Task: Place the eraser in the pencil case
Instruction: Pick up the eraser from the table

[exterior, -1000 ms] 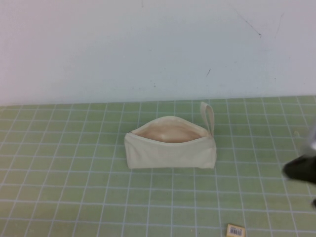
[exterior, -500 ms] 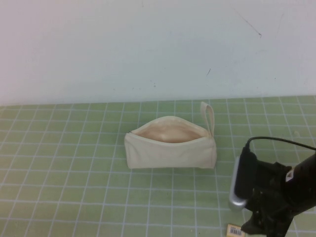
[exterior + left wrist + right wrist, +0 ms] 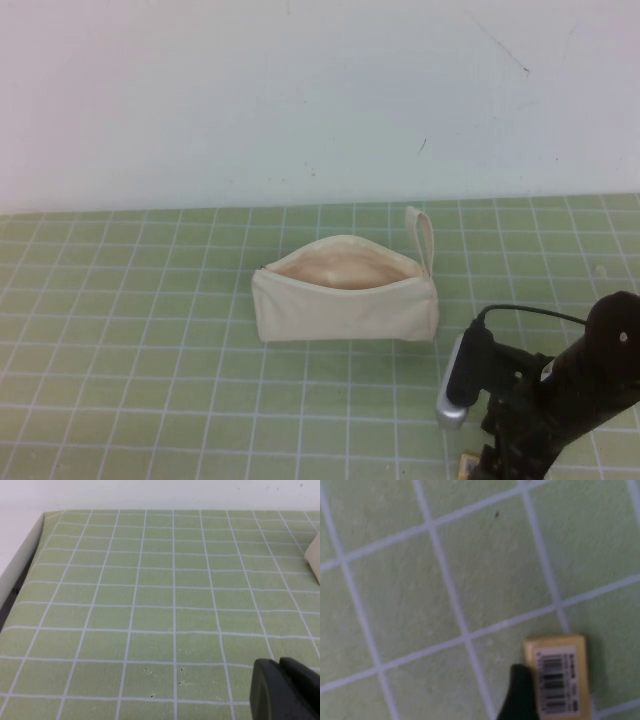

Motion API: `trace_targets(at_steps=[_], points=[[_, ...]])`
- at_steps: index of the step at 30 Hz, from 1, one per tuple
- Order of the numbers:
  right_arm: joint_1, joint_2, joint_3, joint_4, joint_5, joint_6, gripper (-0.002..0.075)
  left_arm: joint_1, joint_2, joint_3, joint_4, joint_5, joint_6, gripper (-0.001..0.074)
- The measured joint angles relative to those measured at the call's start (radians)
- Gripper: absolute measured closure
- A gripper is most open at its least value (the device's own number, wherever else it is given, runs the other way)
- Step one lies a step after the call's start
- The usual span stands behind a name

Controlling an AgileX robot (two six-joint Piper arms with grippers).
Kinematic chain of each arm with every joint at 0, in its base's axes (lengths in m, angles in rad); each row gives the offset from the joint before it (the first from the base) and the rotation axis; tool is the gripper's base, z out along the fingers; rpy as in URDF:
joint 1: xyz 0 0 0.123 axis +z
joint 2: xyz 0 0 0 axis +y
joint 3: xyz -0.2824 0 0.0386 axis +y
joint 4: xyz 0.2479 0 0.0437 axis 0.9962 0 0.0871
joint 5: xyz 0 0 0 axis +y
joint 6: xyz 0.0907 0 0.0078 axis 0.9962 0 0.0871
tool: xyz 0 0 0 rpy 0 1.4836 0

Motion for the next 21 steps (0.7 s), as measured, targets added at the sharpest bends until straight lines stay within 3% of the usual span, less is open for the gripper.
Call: trace_targets(at_steps=[4, 11, 16, 21], points=[[0.000, 0.009, -0.004, 0.031, -0.037, 0.001, 0.0264, 0.000, 0.000, 0.000, 0.000, 0.000, 0.000, 0.0736], [0.000, 0.013, -0.008, 0.038, -0.045, 0.001, 0.0519, 0.000, 0.000, 0.000, 0.000, 0.000, 0.000, 0.0736], [0.000, 0.015, -0.097, 0.038, 0.068, 0.002, 0.0519, 0.000, 0.000, 0.000, 0.000, 0.000, 0.000, 0.0736], [0.001, 0.016, -0.376, 0.063, 0.323, 0.022, 0.0519, 0.000, 0.000, 0.000, 0.000, 0.000, 0.000, 0.0736]])
